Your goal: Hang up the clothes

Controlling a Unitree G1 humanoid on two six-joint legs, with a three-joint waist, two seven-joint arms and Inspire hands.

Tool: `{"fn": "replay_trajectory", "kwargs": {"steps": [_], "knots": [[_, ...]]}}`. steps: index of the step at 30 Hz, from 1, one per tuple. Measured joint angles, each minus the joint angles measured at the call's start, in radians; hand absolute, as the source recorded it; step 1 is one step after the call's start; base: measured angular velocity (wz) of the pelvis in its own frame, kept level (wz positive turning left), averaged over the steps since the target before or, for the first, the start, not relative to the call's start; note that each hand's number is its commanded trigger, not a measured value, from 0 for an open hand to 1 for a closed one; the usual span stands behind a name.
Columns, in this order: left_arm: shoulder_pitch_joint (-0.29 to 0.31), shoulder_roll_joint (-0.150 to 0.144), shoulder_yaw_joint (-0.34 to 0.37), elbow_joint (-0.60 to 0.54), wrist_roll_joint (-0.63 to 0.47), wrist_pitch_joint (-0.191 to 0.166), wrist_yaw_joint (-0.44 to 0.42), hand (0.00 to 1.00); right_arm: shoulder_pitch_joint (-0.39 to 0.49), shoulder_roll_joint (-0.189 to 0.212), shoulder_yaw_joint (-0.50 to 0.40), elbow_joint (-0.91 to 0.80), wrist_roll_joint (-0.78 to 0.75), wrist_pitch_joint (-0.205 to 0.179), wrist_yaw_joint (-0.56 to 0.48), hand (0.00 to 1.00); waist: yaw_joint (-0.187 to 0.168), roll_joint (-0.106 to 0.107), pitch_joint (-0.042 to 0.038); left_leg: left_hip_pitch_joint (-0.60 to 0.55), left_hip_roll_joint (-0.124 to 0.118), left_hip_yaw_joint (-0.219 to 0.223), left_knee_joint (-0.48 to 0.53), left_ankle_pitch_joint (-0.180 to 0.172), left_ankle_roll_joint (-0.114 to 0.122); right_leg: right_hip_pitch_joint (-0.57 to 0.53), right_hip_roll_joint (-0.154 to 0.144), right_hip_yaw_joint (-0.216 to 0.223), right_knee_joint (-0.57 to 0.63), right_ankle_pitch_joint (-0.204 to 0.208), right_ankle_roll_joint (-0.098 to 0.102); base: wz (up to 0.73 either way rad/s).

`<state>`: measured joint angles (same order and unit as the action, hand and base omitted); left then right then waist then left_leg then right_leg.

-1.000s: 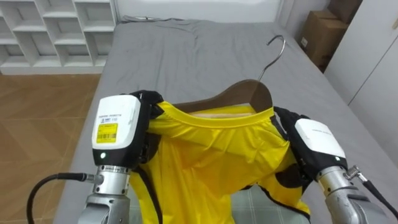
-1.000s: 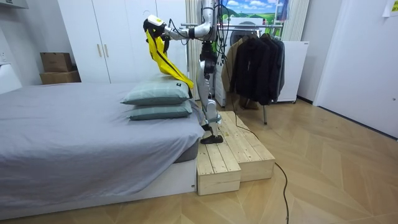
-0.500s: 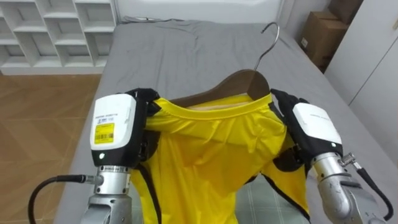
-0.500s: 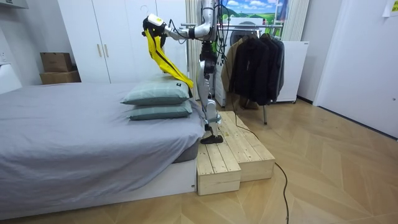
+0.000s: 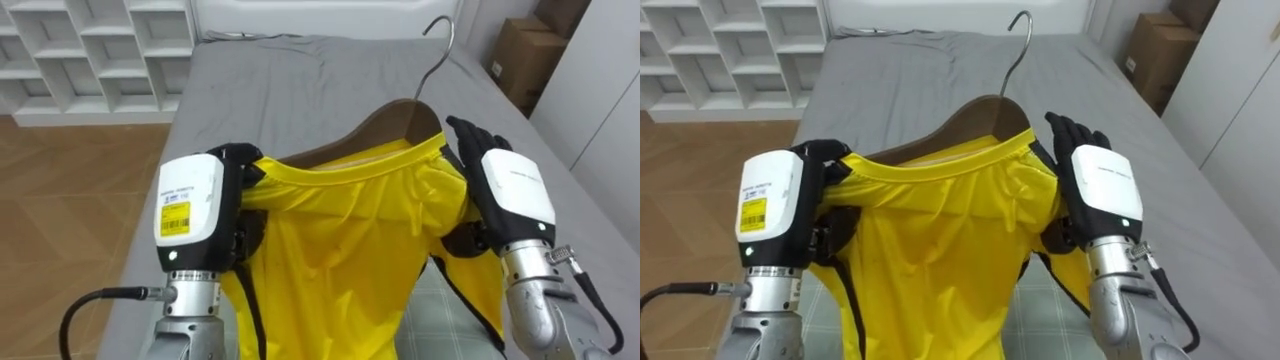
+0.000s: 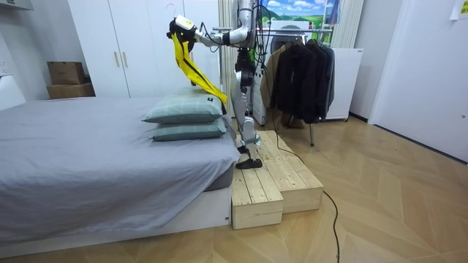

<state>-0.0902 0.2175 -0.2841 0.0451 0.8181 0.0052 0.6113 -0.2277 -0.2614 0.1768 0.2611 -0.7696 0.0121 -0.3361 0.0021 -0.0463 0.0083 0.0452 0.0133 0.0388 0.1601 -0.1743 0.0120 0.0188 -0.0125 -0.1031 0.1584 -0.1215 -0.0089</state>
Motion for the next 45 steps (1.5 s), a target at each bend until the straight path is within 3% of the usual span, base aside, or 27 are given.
{"fn": "replay_trajectory", "kwargs": {"steps": [7,13,14,15,17,33,39,45], "knots": [[0.000,-0.004,-0.016,0.000,-0.002,0.019,0.000,1.00,0.000,0.033,0.017,0.000,0.012,0.011,-0.051,0.00,-0.001,0.008,0.0002,0.000,0.000,0.000,0.001,0.000,0.000,0.000,0.000,0.000,0.002,0.000,0.000,0.00],[0.000,-0.005,-0.018,0.000,-0.002,0.029,0.000,1.00,0.000,0.037,0.038,0.000,0.016,0.011,-0.079,0.00,-0.001,0.008,0.0002,0.000,-0.001,0.000,0.001,0.000,0.000,0.001,-0.001,-0.001,0.003,0.000,0.000,0.00],[0.000,-0.005,-0.023,0.000,-0.002,0.032,0.000,1.00,0.000,0.040,0.038,0.000,0.016,0.011,-0.079,0.19,-0.001,0.008,0.0002,0.000,-0.001,0.000,0.001,0.000,0.000,0.001,-0.001,0.000,0.003,0.000,0.000,0.00],[0.000,-0.005,-0.027,0.000,-0.002,0.033,0.000,1.00,0.000,0.043,0.038,0.000,0.016,0.011,-0.080,0.64,0.000,0.008,0.0003,0.000,-0.001,0.000,0.001,0.000,0.000,0.002,-0.001,0.000,0.003,0.000,0.000,0.00],[0.000,-0.005,-0.029,0.000,-0.002,0.034,0.000,1.00,0.000,0.045,0.038,0.001,0.017,0.011,-0.080,1.00,0.000,0.009,0.0006,0.001,-0.001,0.000,0.001,0.000,0.000,0.002,-0.001,0.000,0.003,0.000,0.000,0.00],[0.000,-0.007,-0.031,0.000,-0.081,0.039,0.008,1.00,0.000,0.053,0.027,0.002,0.069,0.013,-0.104,1.00,0.000,0.015,0.0044,-0.001,-0.001,0.000,0.001,0.000,0.000,0.000,0.000,0.001,0.008,0.000,0.001,0.00],[0.000,-0.007,-0.031,0.000,-0.083,0.039,0.011,1.00,0.000,0.054,0.029,0.002,0.069,0.032,-0.110,1.00,-0.001,0.015,0.0042,-0.002,-0.001,0.000,0.001,0.000,0.000,0.000,0.000,0.000,0.008,-0.001,0.001,0.00],[0.000,-0.006,-0.015,0.001,-0.111,0.061,0.011,1.00,0.000,0.054,0.045,0.002,0.070,0.014,-0.110,1.00,-0.010,0.015,0.0039,-0.002,-0.001,0.000,0.002,0.000,0.000,0.000,-0.001,0.000,0.009,-0.001,0.001,0.00]]}}
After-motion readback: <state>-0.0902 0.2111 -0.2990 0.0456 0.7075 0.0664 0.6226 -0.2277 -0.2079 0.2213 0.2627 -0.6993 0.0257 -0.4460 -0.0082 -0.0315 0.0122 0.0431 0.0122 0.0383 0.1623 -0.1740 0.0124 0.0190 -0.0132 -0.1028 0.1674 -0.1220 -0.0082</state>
